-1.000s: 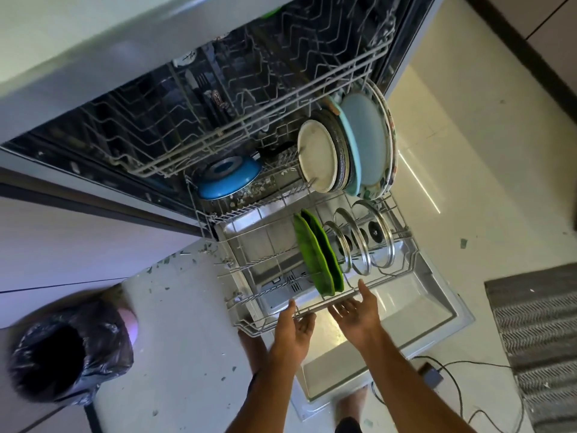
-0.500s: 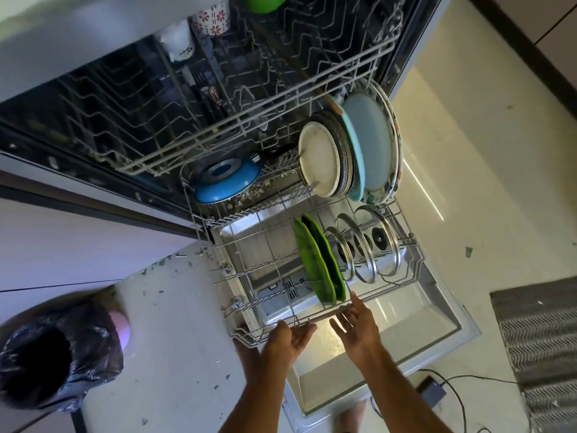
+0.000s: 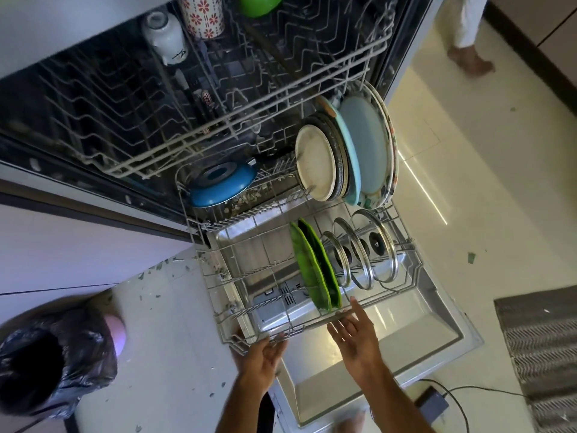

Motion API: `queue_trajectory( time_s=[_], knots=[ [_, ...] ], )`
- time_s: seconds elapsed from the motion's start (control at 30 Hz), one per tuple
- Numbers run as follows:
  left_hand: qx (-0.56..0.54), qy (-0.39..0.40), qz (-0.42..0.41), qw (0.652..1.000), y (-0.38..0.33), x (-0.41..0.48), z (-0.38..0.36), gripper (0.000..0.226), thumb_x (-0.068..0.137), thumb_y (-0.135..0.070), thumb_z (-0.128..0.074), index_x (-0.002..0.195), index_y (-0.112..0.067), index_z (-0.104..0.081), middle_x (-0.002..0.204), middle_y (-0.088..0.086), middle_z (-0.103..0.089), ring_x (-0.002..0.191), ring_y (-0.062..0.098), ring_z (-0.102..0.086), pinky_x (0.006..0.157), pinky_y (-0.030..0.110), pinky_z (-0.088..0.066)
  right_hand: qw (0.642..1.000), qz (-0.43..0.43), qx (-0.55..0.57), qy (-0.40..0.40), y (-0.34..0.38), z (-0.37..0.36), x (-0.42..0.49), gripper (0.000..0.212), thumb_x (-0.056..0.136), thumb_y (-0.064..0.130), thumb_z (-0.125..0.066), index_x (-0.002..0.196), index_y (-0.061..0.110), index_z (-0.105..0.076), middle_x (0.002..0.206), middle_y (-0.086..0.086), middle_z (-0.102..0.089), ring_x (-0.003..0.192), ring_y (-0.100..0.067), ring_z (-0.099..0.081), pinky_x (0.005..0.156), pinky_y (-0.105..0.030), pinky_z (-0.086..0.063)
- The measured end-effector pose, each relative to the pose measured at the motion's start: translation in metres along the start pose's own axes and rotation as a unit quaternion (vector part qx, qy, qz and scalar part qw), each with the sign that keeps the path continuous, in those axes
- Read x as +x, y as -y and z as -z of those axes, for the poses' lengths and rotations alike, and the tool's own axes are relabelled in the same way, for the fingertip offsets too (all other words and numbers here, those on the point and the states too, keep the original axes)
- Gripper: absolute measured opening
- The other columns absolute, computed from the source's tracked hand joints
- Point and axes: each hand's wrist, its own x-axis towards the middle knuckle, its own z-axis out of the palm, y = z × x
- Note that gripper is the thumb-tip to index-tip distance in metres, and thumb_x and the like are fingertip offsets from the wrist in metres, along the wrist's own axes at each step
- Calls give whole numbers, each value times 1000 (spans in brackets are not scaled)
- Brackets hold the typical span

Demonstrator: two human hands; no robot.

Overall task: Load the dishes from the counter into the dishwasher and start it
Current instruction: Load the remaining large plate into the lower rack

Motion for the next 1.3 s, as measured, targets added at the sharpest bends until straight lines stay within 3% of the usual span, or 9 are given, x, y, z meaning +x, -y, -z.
queue_trajectory(
  time_s=[0.1, 0.2, 0.3, 0.4, 0.53, 0.63, 0.8, 0.97, 1.3],
  knots=[
    [-51, -23, -10, 998, -2, 3, -8, 26, 103, -1, -41, 109, 19, -58, 83, 27, -73, 68, 30, -75, 81, 42, -58, 1000, -22, 11, -1, 7, 8, 3, 68, 91, 55, -62, 135, 3, -56, 116, -22, -66, 105, -33, -66, 108, -50, -45],
    [-59, -12, -23, 998, 1, 0, -9, 22, 101, 4, -43, 100, 17, -61, 88, 26, -73, 68, 29, -75, 69, 33, -59, 1000, -23, 6, -9, 22, 12, 8, 85, 90, 62, -57, 146, 0, -40, 124, -23, -60, 108, -37, -62, 110, -56, -42],
    [-69, -3, -25, 997, 12, -4, -10, 18, 97, 1, -52, 103, 14, -62, 101, 27, -71, 76, 29, -76, 59, 34, -62, 999, -4, -8, -40, 43, 3, 14, 64, 95, 58, -54, 143, 20, -36, 114, -26, -58, 94, -37, -62, 96, -57, -48],
    [-106, -9, -20, 994, 26, -7, -12, 18, 99, 2, -47, 97, 15, -60, 86, 27, -73, 67, 28, -75, 59, 33, -63, 996, -10, -63, -57, 57, 5, 15, 42, 99, 53, -50, 117, 15, -43, 87, -17, -51, 79, -35, -59, 79, -54, -50],
    [-134, -15, 2, 991, 43, -17, -13, 19, 99, 5, -45, 88, 11, -58, 70, 24, -72, 58, 27, -73, 53, 34, -61, 994, -16, -84, -68, 56, 27, 9, 17, 104, 31, -49, 96, 15, -51, 82, -17, -51, 76, -36, -63, 71, -50, -55],
    [-147, -11, -1, 989, 42, -20, -13, 21, 100, 4, -44, 86, 11, -58, 67, 23, -71, 57, 27, -73, 51, 33, -61, 993, -15, -93, -66, 53, 33, 8, 18, 103, 19, -50, 85, 16, -51, 82, -18, -54, 62, -35, -69, 57, -48, -60],
    [-161, -5, 9, 987, 36, -23, -12, 15, 101, 3, -42, 104, 12, -54, 69, 26, -71, 56, 31, -72, 50, 33, -60, 991, 10, -119, -53, 54, 32, 9, 24, 106, 16, -46, 82, 11, -47, 70, -18, -60, 65, -38, -72, 64, -48, -59],
    [-164, -14, 28, 986, 39, -22, -12, 42, 100, 7, -40, 142, 11, -36, 76, 31, -70, 59, 34, -73, 41, 29, -56, 984, 5, -170, -51, 68, 26, 4, 25, 103, 4, -43, 78, 6, -46, 77, -21, -52, 75, -39, -70, 68, -49, -59],
    [-166, -13, 22, 986, 35, -29, -16, 37, 101, 8, -36, 138, 5, -39, 79, 35, -69, 62, 39, -73, 47, 39, -60, 985, 12, -168, -30, 73, 23, -1, 27, 102, 0, -41, 76, 3, -46, 67, -21, -61, 67, -39, -72, 61, -48, -60]
  ],
)
